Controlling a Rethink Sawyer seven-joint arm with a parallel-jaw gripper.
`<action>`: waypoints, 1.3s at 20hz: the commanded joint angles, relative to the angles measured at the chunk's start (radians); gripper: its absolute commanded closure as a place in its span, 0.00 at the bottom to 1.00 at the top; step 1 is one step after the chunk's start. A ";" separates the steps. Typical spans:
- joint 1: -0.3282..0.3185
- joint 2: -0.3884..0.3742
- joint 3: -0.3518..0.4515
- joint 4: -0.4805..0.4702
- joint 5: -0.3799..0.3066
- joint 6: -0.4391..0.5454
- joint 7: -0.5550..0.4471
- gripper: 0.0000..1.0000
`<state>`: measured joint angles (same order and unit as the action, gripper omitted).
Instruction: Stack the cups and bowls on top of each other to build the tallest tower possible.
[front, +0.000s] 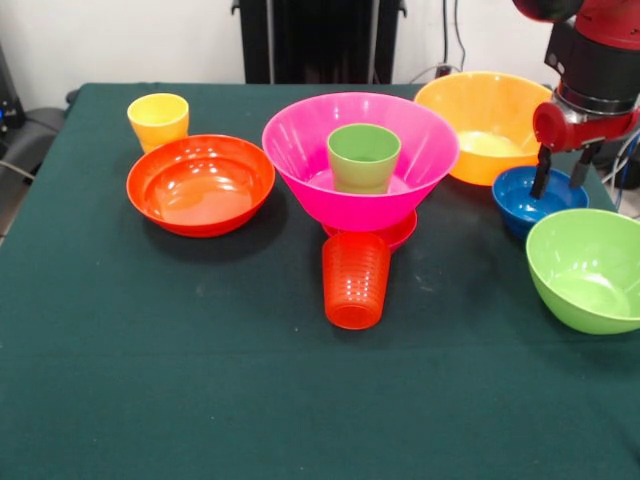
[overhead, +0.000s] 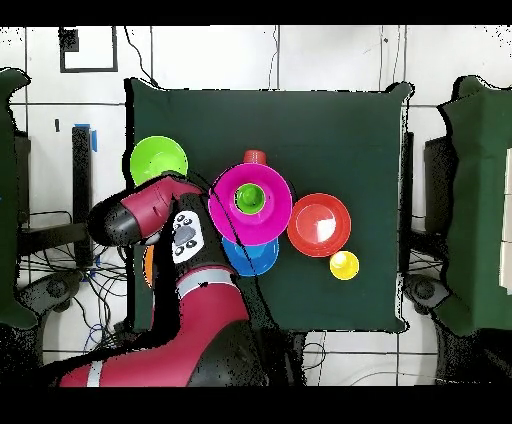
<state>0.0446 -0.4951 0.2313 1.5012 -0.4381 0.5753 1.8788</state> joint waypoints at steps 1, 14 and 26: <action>-0.004 0.031 0.007 -0.027 -0.020 -0.062 0.066 0.00; 0.005 0.021 0.020 -0.007 0.006 -0.045 0.072 0.00; 0.027 0.006 0.012 0.032 0.014 -0.062 0.108 0.00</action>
<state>0.0590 -0.4954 0.2308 1.5057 -0.4344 0.5545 1.8788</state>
